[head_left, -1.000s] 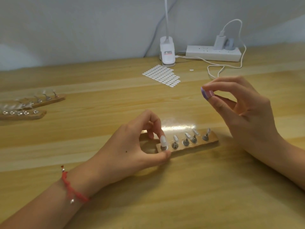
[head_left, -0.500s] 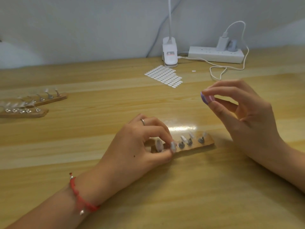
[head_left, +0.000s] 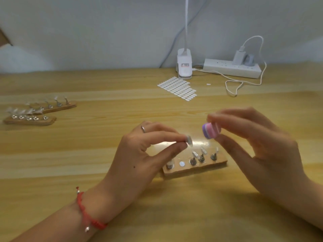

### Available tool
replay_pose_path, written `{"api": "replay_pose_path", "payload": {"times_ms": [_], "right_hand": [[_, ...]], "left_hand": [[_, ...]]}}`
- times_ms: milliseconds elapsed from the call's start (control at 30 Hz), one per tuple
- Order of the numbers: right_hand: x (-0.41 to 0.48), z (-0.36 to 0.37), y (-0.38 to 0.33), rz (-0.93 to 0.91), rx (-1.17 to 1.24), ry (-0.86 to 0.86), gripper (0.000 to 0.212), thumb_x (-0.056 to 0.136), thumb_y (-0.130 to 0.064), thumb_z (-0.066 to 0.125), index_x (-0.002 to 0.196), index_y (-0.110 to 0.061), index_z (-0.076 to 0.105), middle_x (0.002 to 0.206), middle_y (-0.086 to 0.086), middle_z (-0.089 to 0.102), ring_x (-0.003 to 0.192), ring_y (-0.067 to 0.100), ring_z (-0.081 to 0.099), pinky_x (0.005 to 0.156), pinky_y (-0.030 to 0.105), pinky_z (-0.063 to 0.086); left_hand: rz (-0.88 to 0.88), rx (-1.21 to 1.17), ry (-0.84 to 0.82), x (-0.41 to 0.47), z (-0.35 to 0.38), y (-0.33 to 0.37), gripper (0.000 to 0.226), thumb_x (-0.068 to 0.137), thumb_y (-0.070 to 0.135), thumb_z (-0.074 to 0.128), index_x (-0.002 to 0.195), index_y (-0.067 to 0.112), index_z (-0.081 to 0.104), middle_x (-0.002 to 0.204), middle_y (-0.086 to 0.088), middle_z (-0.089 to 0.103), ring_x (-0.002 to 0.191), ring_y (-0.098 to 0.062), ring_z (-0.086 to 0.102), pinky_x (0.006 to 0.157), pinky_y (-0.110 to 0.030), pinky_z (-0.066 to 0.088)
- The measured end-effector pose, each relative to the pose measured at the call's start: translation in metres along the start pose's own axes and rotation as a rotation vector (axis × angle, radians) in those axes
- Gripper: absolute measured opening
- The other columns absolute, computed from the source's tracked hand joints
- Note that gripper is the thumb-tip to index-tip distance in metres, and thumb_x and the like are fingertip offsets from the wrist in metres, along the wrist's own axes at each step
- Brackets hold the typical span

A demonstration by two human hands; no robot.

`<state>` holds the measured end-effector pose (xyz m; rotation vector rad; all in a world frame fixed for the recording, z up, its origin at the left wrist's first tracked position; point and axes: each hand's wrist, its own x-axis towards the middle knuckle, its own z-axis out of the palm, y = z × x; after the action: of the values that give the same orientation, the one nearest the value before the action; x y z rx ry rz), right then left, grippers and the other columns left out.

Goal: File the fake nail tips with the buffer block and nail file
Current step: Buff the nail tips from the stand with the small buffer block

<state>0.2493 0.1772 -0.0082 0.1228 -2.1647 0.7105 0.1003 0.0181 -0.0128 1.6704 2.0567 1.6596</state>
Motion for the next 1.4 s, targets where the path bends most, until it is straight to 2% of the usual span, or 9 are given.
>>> {"api": "replay_pose_path", "payload": {"times_ms": [200, 333, 533, 867, 967, 1100, 1200, 1300, 1400], "right_hand": [[-0.003, 0.01, -0.009, -0.117, -0.076, -0.065, 0.026, 0.094, 0.003, 0.056, 0.114, -0.012, 0.063, 0.11, 0.01, 0.063, 0.109, 0.019, 0.063, 0.091, 0.028, 0.052], [-0.004, 0.013, -0.01, -0.137, -0.071, -0.086, 0.027, 0.093, 0.002, 0.053, 0.115, -0.009, 0.065, 0.109, 0.008, 0.063, 0.108, 0.023, 0.063, 0.09, 0.035, 0.052], [-0.002, 0.014, -0.008, -0.117, -0.07, -0.082, 0.025, 0.093, 0.0, 0.055, 0.113, -0.008, 0.067, 0.108, 0.011, 0.063, 0.104, 0.023, 0.064, 0.093, 0.035, 0.052], [-0.001, 0.015, -0.009, -0.094, -0.048, -0.094, 0.024, 0.095, 0.001, 0.056, 0.113, -0.008, 0.068, 0.109, 0.011, 0.063, 0.102, 0.024, 0.064, 0.088, 0.035, 0.054], [-0.002, 0.015, -0.009, -0.069, -0.048, -0.089, 0.023, 0.095, 0.002, 0.056, 0.112, -0.008, 0.068, 0.108, 0.011, 0.063, 0.101, 0.023, 0.064, 0.088, 0.031, 0.053], [-0.002, 0.015, -0.01, -0.102, -0.034, -0.11, 0.023, 0.097, 0.001, 0.055, 0.113, -0.01, 0.067, 0.109, 0.009, 0.063, 0.106, 0.024, 0.064, 0.088, 0.036, 0.053], [-0.002, 0.014, -0.01, -0.064, -0.068, -0.073, 0.026, 0.093, 0.005, 0.058, 0.112, -0.01, 0.067, 0.107, 0.009, 0.063, 0.103, 0.015, 0.064, 0.088, 0.031, 0.054], [-0.002, 0.015, -0.011, -0.09, -0.021, -0.105, 0.023, 0.095, 0.002, 0.055, 0.11, -0.008, 0.07, 0.108, 0.008, 0.063, 0.104, 0.019, 0.064, 0.089, 0.032, 0.052], [-0.002, 0.016, -0.01, -0.045, -0.051, -0.073, 0.03, 0.091, 0.012, 0.059, 0.111, -0.009, 0.068, 0.106, 0.01, 0.063, 0.102, 0.014, 0.064, 0.091, 0.025, 0.052]], "left_hand": [[0.106, 0.139, -0.001, -0.001, 0.001, 0.001, 0.013, 0.085, 0.035, 0.063, 0.095, 0.036, 0.071, 0.091, 0.022, 0.066, 0.096, -0.008, 0.058, 0.084, -0.039, 0.042], [0.133, 0.253, 0.031, -0.001, 0.0, 0.004, 0.011, 0.087, 0.038, 0.059, 0.096, 0.042, 0.064, 0.092, 0.025, 0.063, 0.096, -0.003, 0.054, 0.085, -0.034, 0.033], [0.144, 0.351, 0.054, -0.001, 0.0, 0.007, 0.012, 0.087, 0.038, 0.06, 0.095, 0.039, 0.07, 0.093, 0.023, 0.062, 0.094, -0.006, 0.052, 0.09, -0.034, 0.026], [0.131, 0.372, 0.051, -0.002, 0.001, 0.008, 0.016, 0.086, 0.038, 0.06, 0.092, 0.033, 0.074, 0.091, 0.022, 0.063, 0.091, -0.006, 0.052, 0.091, -0.037, 0.025], [0.13, 0.379, 0.052, -0.002, 0.002, 0.008, 0.013, 0.086, 0.038, 0.061, 0.093, 0.037, 0.072, 0.091, 0.022, 0.063, 0.091, -0.005, 0.051, 0.091, -0.037, 0.025], [0.112, 0.336, 0.045, -0.002, 0.002, 0.009, 0.012, 0.086, 0.04, 0.059, 0.095, 0.042, 0.067, 0.091, 0.021, 0.064, 0.092, -0.006, 0.052, 0.09, -0.037, 0.026], [0.064, 0.293, 0.065, -0.001, 0.002, 0.008, 0.011, 0.084, 0.043, 0.06, 0.093, 0.043, 0.067, 0.091, 0.023, 0.064, 0.094, -0.004, 0.053, 0.091, -0.039, 0.028], [0.047, 0.241, 0.062, -0.001, 0.003, 0.009, 0.013, 0.083, 0.044, 0.059, 0.094, 0.044, 0.066, 0.09, 0.023, 0.064, 0.094, -0.003, 0.054, 0.09, -0.041, 0.03], [0.033, 0.217, 0.078, 0.0, 0.004, 0.009, 0.01, 0.082, 0.045, 0.06, 0.091, 0.045, 0.065, 0.09, 0.024, 0.064, 0.094, -0.001, 0.054, 0.092, -0.04, 0.03]]}}
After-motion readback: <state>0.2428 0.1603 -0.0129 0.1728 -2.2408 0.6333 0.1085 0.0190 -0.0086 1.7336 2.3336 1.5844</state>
